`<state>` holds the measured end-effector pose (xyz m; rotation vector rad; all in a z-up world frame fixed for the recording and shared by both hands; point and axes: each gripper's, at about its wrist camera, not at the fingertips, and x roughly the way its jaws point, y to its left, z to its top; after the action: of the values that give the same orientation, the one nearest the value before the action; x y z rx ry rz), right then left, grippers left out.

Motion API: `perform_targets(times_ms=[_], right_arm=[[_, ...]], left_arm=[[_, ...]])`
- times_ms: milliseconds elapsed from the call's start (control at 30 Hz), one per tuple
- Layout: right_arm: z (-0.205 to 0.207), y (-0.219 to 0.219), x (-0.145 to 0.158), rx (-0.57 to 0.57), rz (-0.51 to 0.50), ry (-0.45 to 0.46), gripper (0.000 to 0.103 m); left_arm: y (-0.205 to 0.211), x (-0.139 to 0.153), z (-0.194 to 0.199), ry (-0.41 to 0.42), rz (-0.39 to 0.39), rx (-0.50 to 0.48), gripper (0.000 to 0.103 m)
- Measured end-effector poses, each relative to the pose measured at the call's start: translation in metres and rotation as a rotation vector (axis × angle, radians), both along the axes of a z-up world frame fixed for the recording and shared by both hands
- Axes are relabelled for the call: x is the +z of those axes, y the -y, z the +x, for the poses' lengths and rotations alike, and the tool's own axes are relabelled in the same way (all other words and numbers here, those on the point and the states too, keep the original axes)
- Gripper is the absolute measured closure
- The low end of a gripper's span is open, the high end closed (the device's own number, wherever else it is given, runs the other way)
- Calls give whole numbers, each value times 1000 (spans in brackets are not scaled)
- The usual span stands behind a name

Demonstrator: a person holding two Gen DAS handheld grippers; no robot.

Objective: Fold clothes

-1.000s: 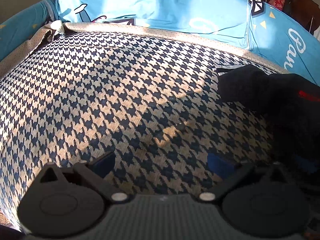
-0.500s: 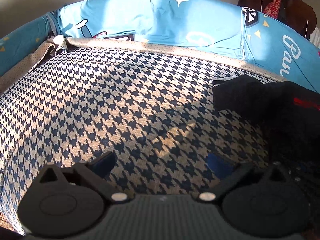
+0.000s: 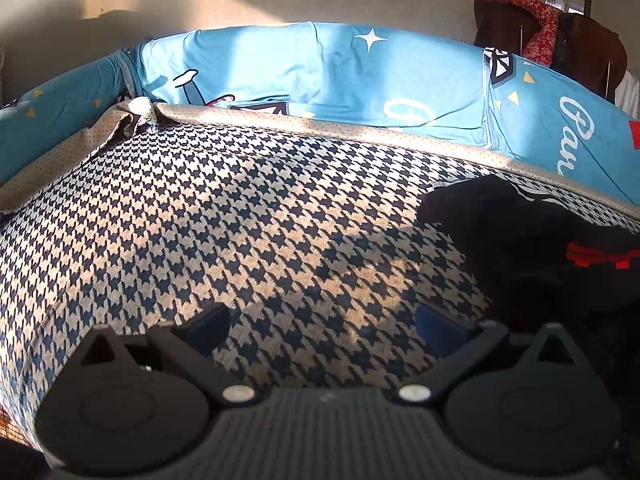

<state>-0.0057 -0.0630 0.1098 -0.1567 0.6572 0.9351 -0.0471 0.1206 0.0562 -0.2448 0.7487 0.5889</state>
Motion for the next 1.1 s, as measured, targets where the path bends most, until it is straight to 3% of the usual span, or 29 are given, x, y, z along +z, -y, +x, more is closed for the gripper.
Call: perform_targets(times_ms=[233,533,1100], right_arm=[[-28,3,-1,67,27,-24,90],[-49,11,-6,114,18,-49,86],[-57,71,7,-41,121,-58,84]], left_arm=[[5,1,-16,9,23,-9,0],[25,2,-27,7,52,-90,0],[46,-1,-31,22,48,-219,0]])
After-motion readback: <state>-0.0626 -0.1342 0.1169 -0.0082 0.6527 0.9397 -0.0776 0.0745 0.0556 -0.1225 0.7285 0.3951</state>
